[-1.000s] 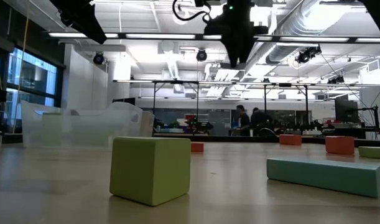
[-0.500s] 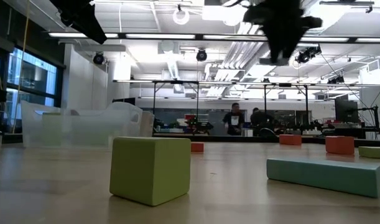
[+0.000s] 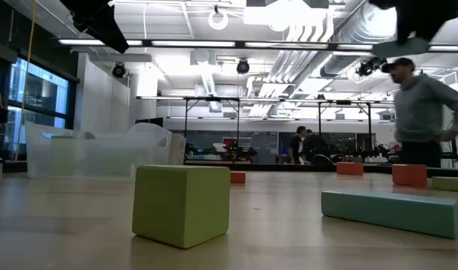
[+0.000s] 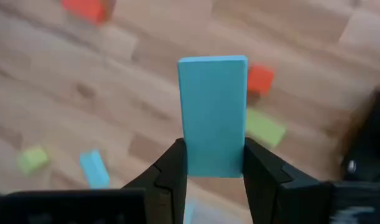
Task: Sort & place blocks by color
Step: Put the blue block into the bottom transparent bin, then put the green block into the top transparent bin
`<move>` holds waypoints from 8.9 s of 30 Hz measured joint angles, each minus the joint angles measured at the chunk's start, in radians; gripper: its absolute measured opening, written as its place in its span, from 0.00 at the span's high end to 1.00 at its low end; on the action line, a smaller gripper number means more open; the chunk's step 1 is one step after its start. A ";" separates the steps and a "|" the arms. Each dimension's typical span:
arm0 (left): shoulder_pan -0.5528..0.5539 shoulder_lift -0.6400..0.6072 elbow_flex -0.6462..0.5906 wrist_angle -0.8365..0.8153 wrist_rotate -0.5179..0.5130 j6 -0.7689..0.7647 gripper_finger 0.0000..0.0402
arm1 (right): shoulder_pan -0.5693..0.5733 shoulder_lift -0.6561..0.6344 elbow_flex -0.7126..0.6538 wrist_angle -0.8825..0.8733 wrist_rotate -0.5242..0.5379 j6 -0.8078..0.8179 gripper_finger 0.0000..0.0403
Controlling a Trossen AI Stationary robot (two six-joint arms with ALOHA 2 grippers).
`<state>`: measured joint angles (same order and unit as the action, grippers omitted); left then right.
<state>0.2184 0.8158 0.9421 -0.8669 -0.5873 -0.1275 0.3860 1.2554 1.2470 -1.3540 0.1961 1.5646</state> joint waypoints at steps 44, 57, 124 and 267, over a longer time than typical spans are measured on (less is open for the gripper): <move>0.000 0.000 0.000 0.000 0.001 -0.341 0.55 | 0.520 0.484 -0.003 0.382 -0.209 0.180 0.76; 0.000 0.000 0.000 0.000 0.001 -0.341 0.55 | 0.454 0.532 -0.003 0.371 -0.253 0.074 0.74; -0.065 0.018 0.236 -0.142 0.508 -0.410 0.55 | 0.379 0.530 0.245 0.008 -0.104 -0.048 0.49; -1.201 0.932 0.019 0.290 0.483 -0.756 0.82 | 0.132 0.531 0.270 0.085 -0.011 -0.029 0.49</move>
<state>-0.9823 1.7483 0.9610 -0.5765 -0.1041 -0.8838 0.5179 1.7866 1.5173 -1.2686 0.1848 1.5360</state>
